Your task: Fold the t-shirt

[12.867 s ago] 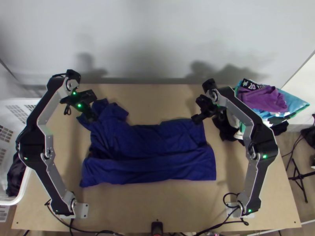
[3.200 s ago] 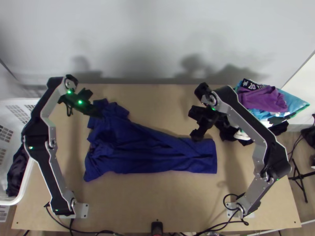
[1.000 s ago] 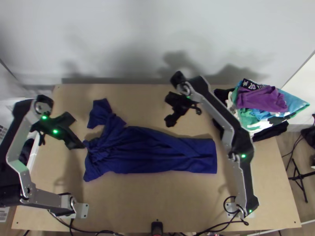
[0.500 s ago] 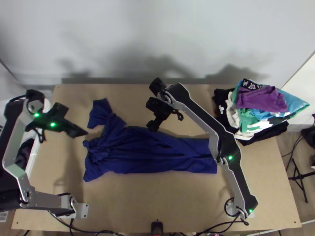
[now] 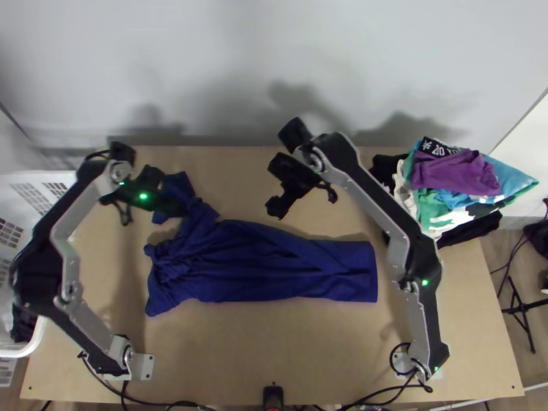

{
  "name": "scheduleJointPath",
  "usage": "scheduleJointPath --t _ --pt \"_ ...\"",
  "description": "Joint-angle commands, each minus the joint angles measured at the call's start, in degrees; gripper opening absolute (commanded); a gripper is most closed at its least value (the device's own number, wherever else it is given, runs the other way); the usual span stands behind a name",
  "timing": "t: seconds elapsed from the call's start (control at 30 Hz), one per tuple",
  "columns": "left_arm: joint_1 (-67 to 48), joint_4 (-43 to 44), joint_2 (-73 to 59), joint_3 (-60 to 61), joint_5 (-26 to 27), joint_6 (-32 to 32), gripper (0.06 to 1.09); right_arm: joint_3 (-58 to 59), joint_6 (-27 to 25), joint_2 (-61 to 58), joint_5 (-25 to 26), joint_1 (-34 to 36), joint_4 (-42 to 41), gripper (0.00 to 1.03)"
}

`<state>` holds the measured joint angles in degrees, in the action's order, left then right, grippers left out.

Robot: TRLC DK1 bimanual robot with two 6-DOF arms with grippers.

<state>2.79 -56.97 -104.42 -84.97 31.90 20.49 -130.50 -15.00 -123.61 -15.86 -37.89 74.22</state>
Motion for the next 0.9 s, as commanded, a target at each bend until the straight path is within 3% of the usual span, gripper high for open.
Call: scheduleJointPath --t 0.0,0.13,0.27,0.67,0.87 --pt "-3.8 6.6 -7.3 -4.0 -3.4 -5.6 1.04 3.5 0.2 6.0 0.0 1.9 0.2 0.98" --pt "-2.5 6.5 -11.3 -8.2 -5.6 -8.9 1.04 5.6 0.2 8.9 0.0 2.6 0.2 0.98" --pt "-2.1 7.0 -12.7 -10.0 -11.1 -10.6 1.04 8.2 0.3 11.6 0.0 3.3 0.1 0.98" --pt "3.4 0.4 -16.0 -22.9 -12.9 -15.9 1.04 12.7 -0.2 16.0 0.0 4.8 0.1 0.98" --pt "1.3 0.4 -18.1 -23.0 -15.1 -14.7 1.04 14.7 -0.4 17.7 0.0 5.9 -0.4 0.98"
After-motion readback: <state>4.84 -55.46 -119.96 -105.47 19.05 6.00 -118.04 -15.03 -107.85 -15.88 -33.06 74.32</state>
